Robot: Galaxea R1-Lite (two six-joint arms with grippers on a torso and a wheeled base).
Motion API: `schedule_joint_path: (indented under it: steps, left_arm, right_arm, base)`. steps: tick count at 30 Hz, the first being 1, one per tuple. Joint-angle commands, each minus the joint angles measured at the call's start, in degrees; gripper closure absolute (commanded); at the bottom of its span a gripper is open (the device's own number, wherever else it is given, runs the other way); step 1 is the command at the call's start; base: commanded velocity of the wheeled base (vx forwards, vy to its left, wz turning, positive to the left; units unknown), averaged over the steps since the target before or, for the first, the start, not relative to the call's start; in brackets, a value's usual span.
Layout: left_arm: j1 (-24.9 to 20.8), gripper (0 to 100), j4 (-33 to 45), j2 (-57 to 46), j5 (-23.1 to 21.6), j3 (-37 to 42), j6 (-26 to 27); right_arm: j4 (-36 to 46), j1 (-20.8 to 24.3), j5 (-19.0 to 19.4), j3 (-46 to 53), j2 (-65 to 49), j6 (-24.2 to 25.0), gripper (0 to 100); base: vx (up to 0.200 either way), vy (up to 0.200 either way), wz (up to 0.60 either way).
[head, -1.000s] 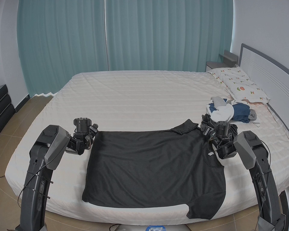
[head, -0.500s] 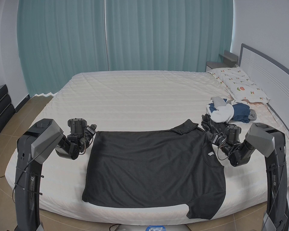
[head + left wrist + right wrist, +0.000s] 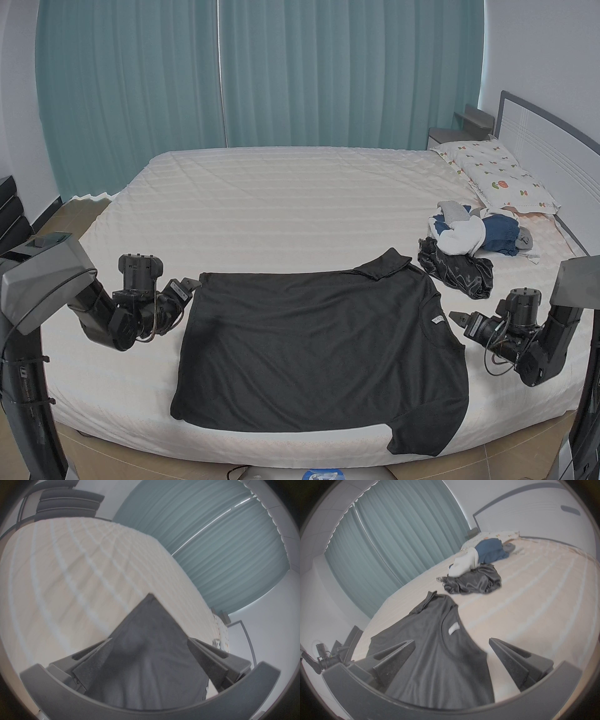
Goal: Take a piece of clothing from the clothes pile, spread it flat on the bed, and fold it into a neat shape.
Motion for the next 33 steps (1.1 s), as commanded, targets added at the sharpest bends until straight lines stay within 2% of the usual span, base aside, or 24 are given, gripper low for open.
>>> schedule_joint_path:
  steps: [1, 4, 8, 18, 26, 30, 32, 33]
  left_arm:
    - [-6.4, 0, -0.8, -21.5, -8.3, 28.2, -3.1]
    - [-7.9, 0, -0.8, -21.2, -11.4, 30.8, -3.7]
    - [-8.2, 0, -0.8, -20.2, -12.5, 32.1, -3.6]
    - [-7.8, 0, -2.4, -16.2, -11.9, 33.4, -3.2]
    - [-7.0, 0, -6.1, -12.7, -9.4, 34.1, -2.6]
    - [-4.5, 0, -6.4, -12.9, -9.1, 33.6, -0.2]
    - [-1.5, 0, -6.0, -12.9, -10.5, 32.8, 6.3]
    - [-1.5, 0, -6.0, -12.9, -10.5, 32.8, 6.3]
  right_arm:
    - [-11.0, -0.4, 10.9, 27.5, -8.1, 5.9, 0]
    - [-12.3, -0.5, 11.1, 27.5, -6.5, 6.4, 0]
    - [-11.3, -1.2, 11.7, 27.5, -4.7, 6.7, 0]
    - [-11.3, -0.7, 11.8, 27.5, -0.1, 6.7, 0]
    - [-9.9, -0.7, 11.7, 27.5, -0.3, 7.0, 0]
    - [-9.9, -0.7, 11.7, 27.5, -0.3, 6.9, 0]
    - [-10.9, -0.7, 11.9, 27.5, -0.6, 6.9, 0]
    - [-10.9, -0.7, 11.9, 27.5, -0.6, 6.9, 0]
  base:
    - [0.0, 0.0, 0.0]
    - [0.0, 0.0, 0.0]
    - [0.0, 0.0, 0.0]
    - [-0.18, 0.0, 0.0]
    - [0.0, 0.0, 0.0]
    - [0.0, 0.0, 0.0]
    - [0.0, 0.0, 0.0]
    - [0.0, 0.0, 0.0]
